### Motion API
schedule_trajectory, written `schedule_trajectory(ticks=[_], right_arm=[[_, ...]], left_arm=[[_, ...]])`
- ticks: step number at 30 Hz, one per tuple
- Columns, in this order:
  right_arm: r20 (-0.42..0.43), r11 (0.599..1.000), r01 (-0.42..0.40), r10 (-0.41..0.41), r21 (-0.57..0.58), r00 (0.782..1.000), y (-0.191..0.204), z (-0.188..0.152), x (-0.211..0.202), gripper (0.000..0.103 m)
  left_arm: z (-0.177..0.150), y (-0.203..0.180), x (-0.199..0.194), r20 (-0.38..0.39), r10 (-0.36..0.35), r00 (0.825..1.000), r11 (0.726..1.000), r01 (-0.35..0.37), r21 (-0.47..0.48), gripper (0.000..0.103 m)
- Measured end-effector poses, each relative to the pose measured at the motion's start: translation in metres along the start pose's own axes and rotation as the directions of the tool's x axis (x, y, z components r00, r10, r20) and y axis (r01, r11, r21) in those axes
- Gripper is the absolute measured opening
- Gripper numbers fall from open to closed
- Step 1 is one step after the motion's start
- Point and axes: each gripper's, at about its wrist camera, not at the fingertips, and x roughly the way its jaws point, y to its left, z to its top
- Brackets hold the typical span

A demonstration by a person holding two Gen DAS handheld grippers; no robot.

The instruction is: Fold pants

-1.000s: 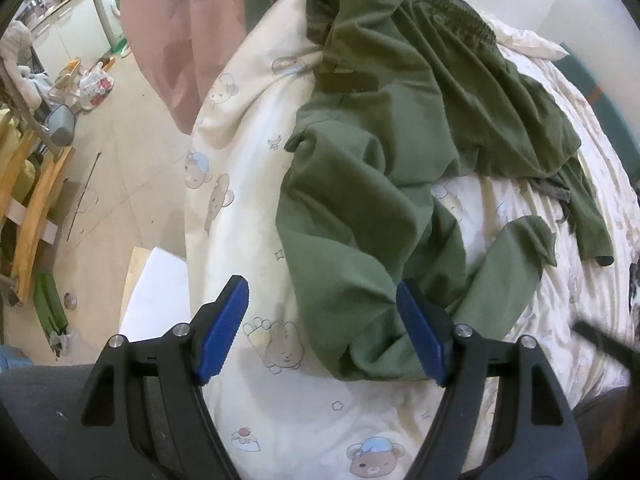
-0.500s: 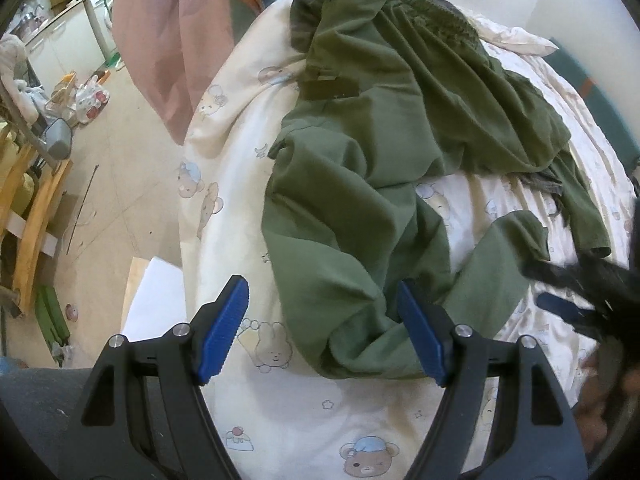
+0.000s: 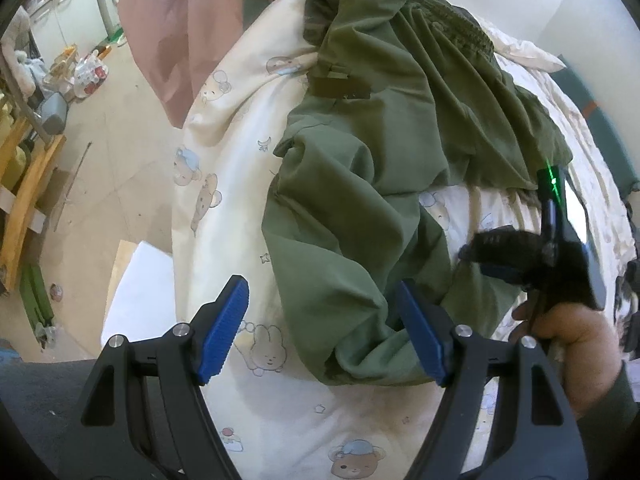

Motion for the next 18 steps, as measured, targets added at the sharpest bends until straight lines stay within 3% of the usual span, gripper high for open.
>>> schedule_trajectory(ticks=[2,7,9,11,15,18], right_arm=[[0.015,1.0,-0.012,0.012,-0.009,1.0,-0.006,-0.004,-0.005,0.0],[0.136,0.991,-0.127,0.13,-0.036,0.982,-0.028,-0.03,-0.054,0.0],[0.251,0.983,-0.16,0.177,-0.087,0.952,-0.042,-0.053,-0.092,0.0],[0.297,0.972,-0.207,0.23,-0.108,0.927,-0.059,-0.076,-0.12,0.0],[0.327,0.946,-0.281,0.319,-0.159,0.889,-0.084,-0.121,-0.158,0.0],[0.29,0.93,-0.306,0.355,-0.202,0.889,-0.088,-0.152,-0.167,0.0]], left_arm=[[-0.001,-0.002,0.0,0.001,-0.001,1.0,1.0,0.001,0.007,0.074],[-0.001,-0.005,-0.003,0.016,0.002,1.0,1.0,-0.002,0.015,0.074],[-0.002,-0.005,-0.005,0.026,0.007,1.0,1.0,-0.007,0.017,0.074],[-0.002,-0.005,-0.006,0.037,0.011,0.999,1.0,-0.012,0.022,0.074],[-0.004,-0.007,-0.009,0.056,0.02,0.998,0.999,-0.022,0.039,0.074],[-0.006,-0.009,-0.01,0.068,0.029,0.997,0.998,-0.033,0.053,0.074]])
